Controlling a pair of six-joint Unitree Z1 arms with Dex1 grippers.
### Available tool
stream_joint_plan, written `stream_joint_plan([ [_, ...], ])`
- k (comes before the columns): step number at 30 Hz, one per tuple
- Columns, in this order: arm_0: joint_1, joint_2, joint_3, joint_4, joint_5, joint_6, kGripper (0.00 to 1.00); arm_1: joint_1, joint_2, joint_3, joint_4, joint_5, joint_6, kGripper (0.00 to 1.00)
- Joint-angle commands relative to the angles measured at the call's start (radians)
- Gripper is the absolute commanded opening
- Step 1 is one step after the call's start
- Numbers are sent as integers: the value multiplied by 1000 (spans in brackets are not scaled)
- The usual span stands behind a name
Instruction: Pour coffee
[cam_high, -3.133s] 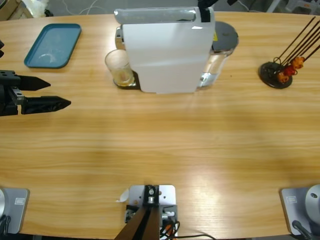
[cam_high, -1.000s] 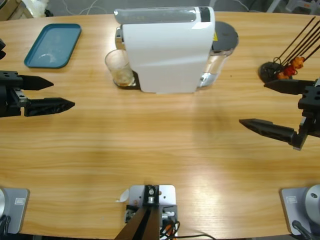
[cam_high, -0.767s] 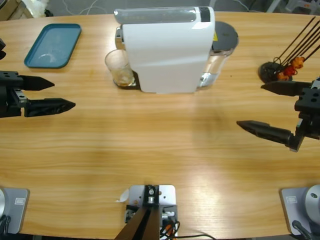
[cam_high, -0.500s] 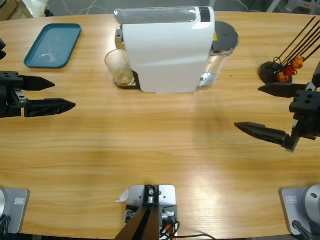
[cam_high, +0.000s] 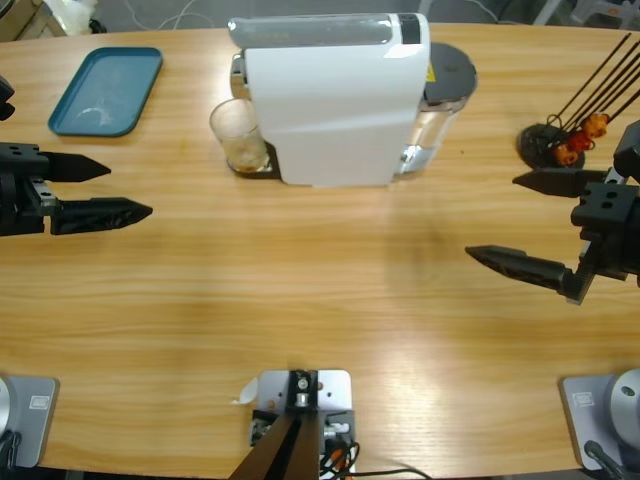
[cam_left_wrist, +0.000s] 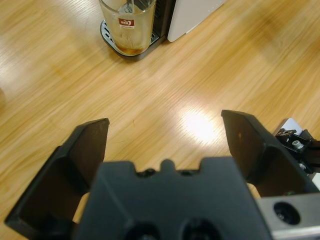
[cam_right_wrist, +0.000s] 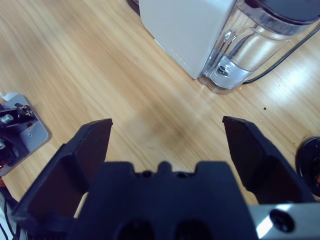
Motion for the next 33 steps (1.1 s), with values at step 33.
stream_joint_plan([
  [33, -6, 54, 24, -10, -18, 1, 977, 11, 48, 27, -14, -15, 11, 969],
])
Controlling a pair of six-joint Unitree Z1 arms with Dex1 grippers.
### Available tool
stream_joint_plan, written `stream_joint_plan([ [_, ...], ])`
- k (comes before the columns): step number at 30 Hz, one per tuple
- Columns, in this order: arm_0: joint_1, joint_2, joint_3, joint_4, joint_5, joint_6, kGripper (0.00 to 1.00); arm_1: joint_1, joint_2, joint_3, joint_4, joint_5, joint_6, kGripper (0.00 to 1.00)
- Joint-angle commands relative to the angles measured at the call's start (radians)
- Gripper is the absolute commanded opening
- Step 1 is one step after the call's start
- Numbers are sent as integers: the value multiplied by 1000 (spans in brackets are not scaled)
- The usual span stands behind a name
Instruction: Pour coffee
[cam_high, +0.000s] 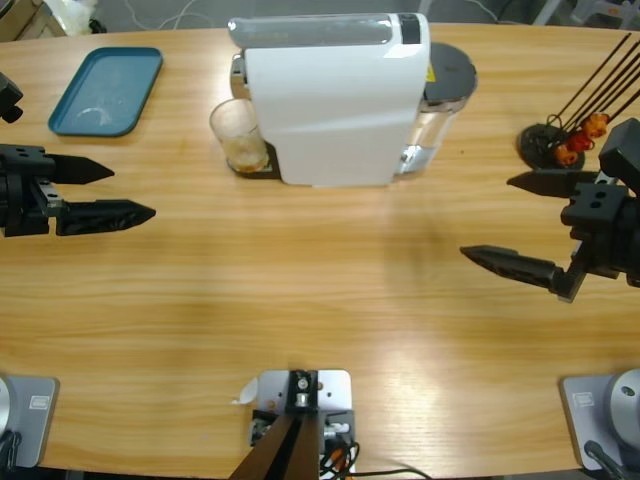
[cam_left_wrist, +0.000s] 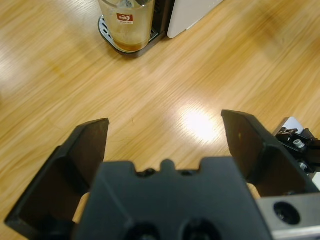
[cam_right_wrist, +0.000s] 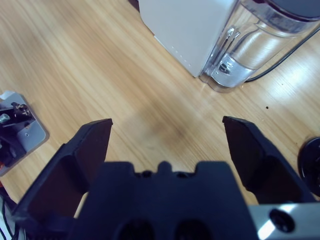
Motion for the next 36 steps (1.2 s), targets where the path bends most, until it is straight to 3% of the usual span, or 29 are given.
stream_joint_plan([
  [1, -6, 38, 24, -10, -15, 1, 977, 11, 23, 27, -6, -16, 11, 973],
  [36, -6, -93, 103, -109, 51, 147, 945, 11, 35, 26, -7, -17, 12, 1000],
])
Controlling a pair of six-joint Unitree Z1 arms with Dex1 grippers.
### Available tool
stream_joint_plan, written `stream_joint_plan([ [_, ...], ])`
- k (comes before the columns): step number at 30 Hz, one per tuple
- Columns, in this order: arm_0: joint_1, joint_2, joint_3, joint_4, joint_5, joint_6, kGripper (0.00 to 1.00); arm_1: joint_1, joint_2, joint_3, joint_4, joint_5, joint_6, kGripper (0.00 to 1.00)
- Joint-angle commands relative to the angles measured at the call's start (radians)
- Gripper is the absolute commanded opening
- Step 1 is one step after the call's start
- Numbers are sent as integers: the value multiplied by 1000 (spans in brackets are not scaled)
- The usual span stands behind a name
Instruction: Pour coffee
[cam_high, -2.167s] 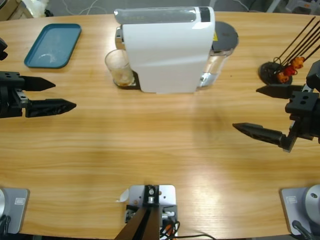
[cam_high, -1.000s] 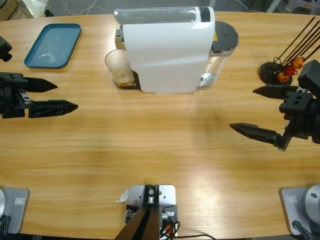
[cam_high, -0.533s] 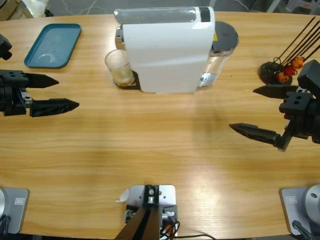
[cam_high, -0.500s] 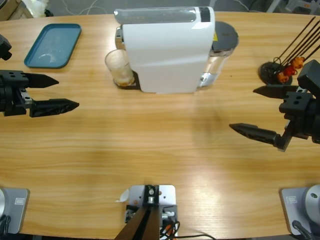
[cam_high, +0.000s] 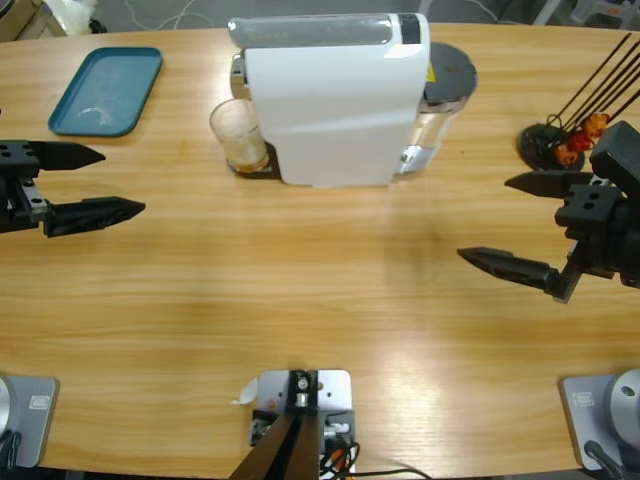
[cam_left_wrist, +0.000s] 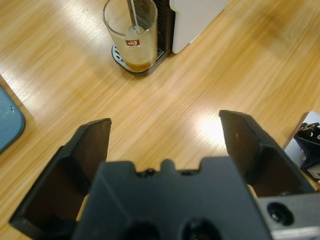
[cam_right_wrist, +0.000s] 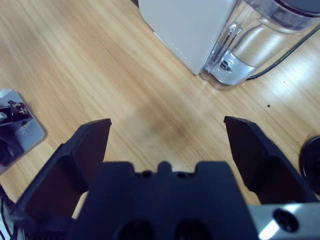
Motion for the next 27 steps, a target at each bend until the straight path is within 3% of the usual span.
stream_joint_plan([
  [1, -6, -32, 40, -14, 23, 12, 945, 11, 21, 26, -7, -16, 11, 1000],
  [27, -6, -55, 49, -23, 47, 22, 959, 11, 28, 25, -7, -16, 12, 1000],
])
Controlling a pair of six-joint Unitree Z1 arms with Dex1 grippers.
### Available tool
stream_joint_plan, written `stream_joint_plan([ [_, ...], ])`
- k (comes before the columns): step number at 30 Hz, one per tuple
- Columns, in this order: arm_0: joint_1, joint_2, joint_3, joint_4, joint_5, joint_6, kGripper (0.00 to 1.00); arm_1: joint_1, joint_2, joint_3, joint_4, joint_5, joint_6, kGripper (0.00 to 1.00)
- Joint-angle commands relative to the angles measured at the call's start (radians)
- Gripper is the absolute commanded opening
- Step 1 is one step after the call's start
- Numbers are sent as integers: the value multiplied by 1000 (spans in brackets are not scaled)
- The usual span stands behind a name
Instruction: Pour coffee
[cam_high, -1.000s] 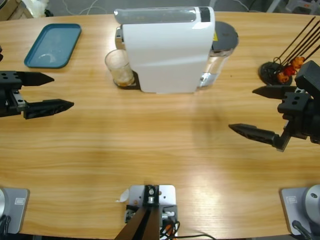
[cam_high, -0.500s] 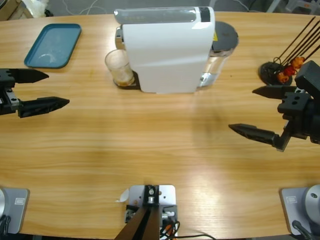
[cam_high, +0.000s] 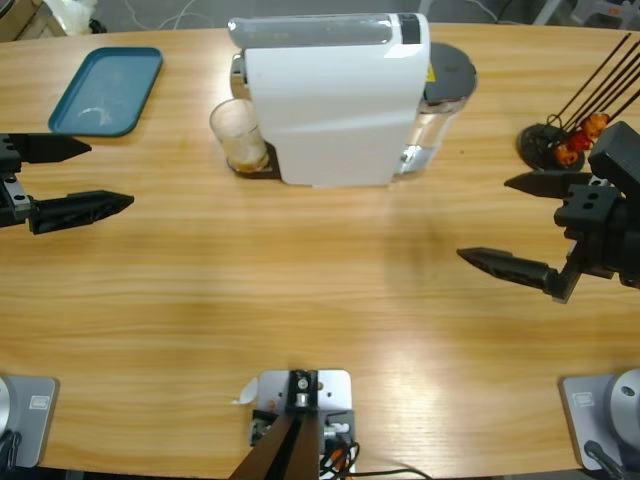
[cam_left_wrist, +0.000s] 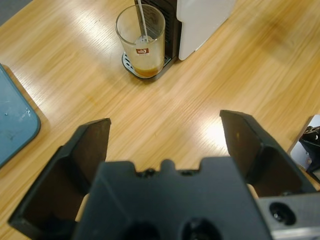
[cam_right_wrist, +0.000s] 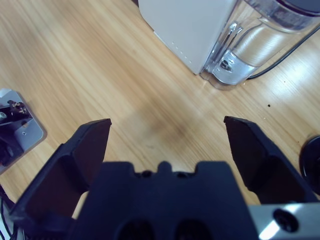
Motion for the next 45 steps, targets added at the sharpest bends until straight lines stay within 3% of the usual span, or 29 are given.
stream_joint_plan([
  [1, -6, -13, 40, -15, 19, 10, 959, 11, 26, 25, -7, -16, 12, 1000],
  [16, -6, -12, 60, -106, 26, 50, 977, 11, 26, 25, -6, -13, 12, 1000],
  [31, -8, 513, 63, -656, -18, 55, 996, 11, 32, 23, -6, -14, 12, 1000],
  [45, 23, 650, 60, -767, -5, 56, 996, 11, 45, 20, -6, -14, 11, 1000],
])
